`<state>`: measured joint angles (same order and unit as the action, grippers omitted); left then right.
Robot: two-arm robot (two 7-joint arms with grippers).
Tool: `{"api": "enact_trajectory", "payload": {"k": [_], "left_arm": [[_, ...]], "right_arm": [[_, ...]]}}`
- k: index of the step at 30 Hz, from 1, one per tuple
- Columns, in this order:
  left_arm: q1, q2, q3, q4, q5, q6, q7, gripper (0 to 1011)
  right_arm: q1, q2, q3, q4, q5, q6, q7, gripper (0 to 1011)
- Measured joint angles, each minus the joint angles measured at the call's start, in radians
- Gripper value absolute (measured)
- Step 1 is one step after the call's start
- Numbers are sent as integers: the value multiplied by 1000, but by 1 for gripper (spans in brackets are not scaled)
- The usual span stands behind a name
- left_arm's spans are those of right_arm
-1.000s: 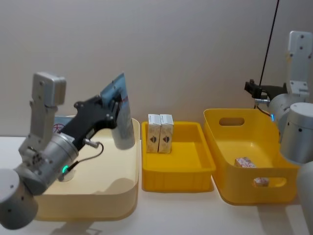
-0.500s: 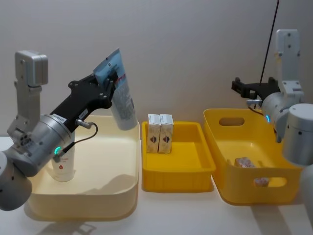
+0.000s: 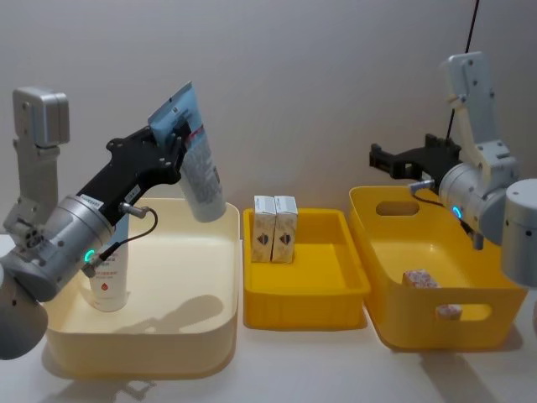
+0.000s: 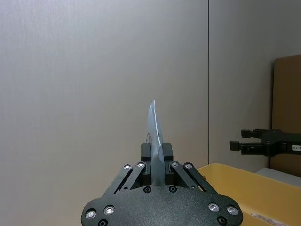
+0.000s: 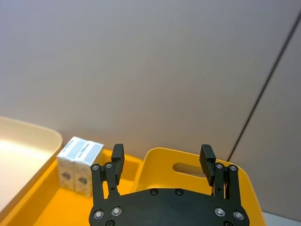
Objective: Bimanual collaborative sorting of washing and personal care products
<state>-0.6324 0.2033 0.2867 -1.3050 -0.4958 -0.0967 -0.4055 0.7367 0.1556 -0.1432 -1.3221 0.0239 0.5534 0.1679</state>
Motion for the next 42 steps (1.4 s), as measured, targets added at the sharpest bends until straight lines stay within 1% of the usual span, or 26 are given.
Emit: {"api": "enact_trajectory", "payload": {"k": [1, 2, 4, 5, 8, 15, 18, 23, 24, 27, 33, 37, 40, 42], "left_arm": [[0, 0, 0, 1, 0, 0, 0, 139], [0, 1, 0, 3, 0, -1, 1, 139], [0, 2, -2, 6, 0, -1, 4, 139], [3, 3, -3, 8, 0, -1, 8, 140], [7, 5, -6, 10, 0, -1, 13, 140], [20, 14, -14, 10, 6, 9, 27, 139], [23, 17, -17, 10, 11, 15, 33, 140], [25, 18, -24, 10, 21, 20, 47, 140], [25, 18, -24, 10, 22, 20, 48, 140], [22, 16, -28, 14, 27, 20, 54, 140], [10, 8, -30, 22, 34, 15, 55, 140], [-2, 2, -27, 29, 35, 10, 44, 140], [-14, -3, -21, 35, 34, 5, 29, 139], [-21, -6, -17, 39, 30, 2, 15, 140]], "right_arm": [[-1, 5, -4, -3, 1, 3, 11, 1001], [-2, 14, -12, -9, 5, 9, 37, 1001], [-2, 23, -18, -13, 8, 15, 60, 1001], [-3, 33, -26, -17, 13, 18, 85, 1001], [-3, 46, -37, -20, 20, 19, 119, 1001], [-9, 46, -44, -24, 39, -7, 151, 1001], [-14, 43, -47, -26, 55, -20, 173, 1001], [-15, 43, -55, -29, 76, -23, 209, 1001], [-15, 44, -57, -30, 85, -21, 225, 1001], [-13, 46, -63, -31, 97, -14, 249, 1001], [-1, 56, -85, -33, 127, 14, 318, 1001], [10, 64, -104, -32, 143, 33, 364, 1001], [25, 73, -129, -25, 156, 52, 413, 1001], [32, 77, -141, -21, 159, 57, 433, 1001]]}}
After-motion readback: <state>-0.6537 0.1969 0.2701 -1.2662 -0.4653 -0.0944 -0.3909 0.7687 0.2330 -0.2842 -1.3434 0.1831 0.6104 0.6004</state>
